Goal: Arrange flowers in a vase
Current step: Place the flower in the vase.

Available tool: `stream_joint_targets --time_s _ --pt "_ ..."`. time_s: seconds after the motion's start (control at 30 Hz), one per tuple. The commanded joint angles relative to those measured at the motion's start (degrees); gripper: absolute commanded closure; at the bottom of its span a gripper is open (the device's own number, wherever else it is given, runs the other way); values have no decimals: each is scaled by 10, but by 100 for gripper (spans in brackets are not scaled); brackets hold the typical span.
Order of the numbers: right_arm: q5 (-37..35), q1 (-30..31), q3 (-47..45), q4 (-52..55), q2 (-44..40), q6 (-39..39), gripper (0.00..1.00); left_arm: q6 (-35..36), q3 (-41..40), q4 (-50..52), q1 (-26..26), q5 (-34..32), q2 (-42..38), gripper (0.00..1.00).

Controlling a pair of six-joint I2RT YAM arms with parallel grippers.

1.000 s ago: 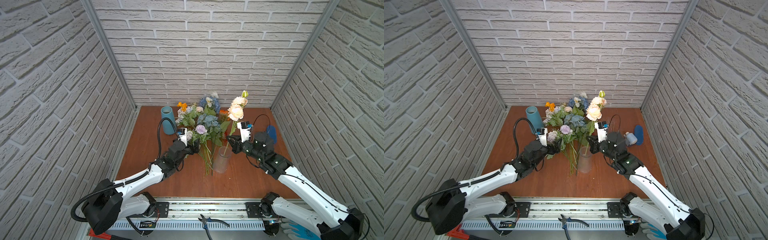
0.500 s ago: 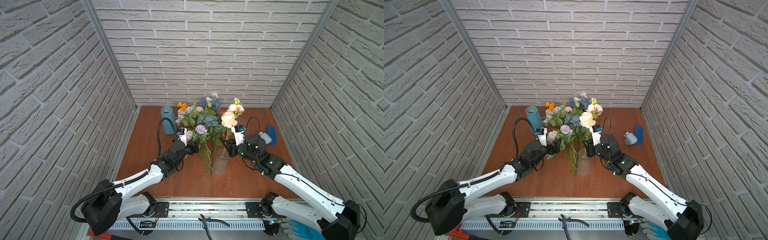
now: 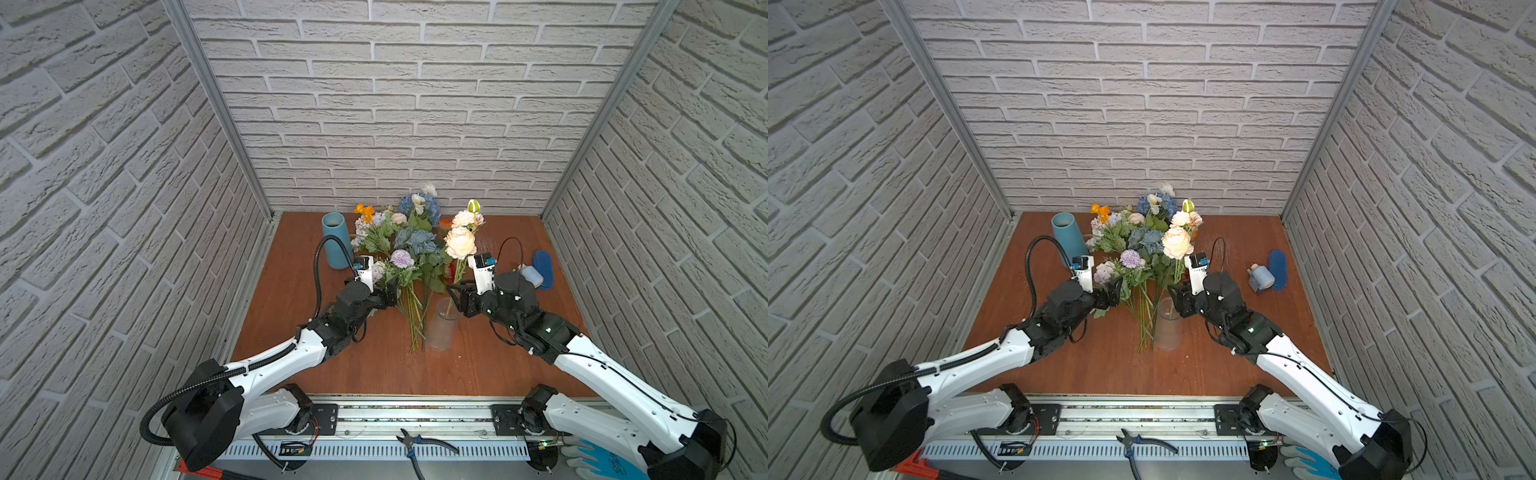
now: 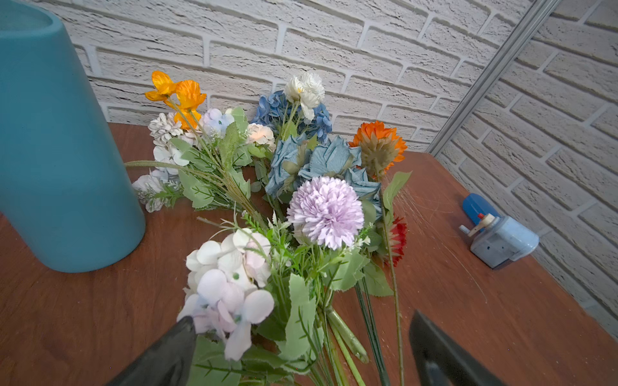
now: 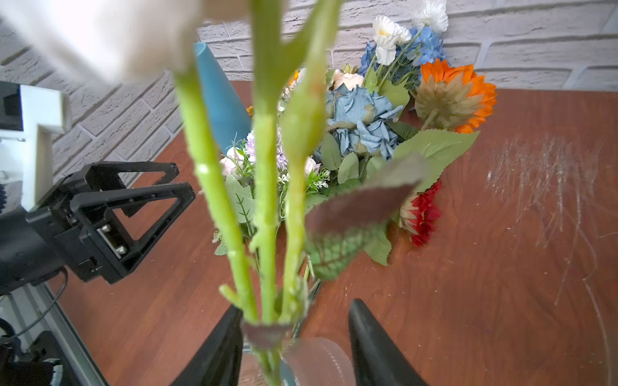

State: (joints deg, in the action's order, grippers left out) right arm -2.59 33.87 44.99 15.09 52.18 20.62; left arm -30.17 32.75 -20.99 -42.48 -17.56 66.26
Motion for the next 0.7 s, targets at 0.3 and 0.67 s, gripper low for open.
stream_joint_targets --time_s 0.3,0.67 --pt "80 -12 122 92 -17 -2 38 37 37 -12 3 0 4 2" --pt "110 -123 114 115 -41 -2 46 46 49 -20 4 24 8 2"
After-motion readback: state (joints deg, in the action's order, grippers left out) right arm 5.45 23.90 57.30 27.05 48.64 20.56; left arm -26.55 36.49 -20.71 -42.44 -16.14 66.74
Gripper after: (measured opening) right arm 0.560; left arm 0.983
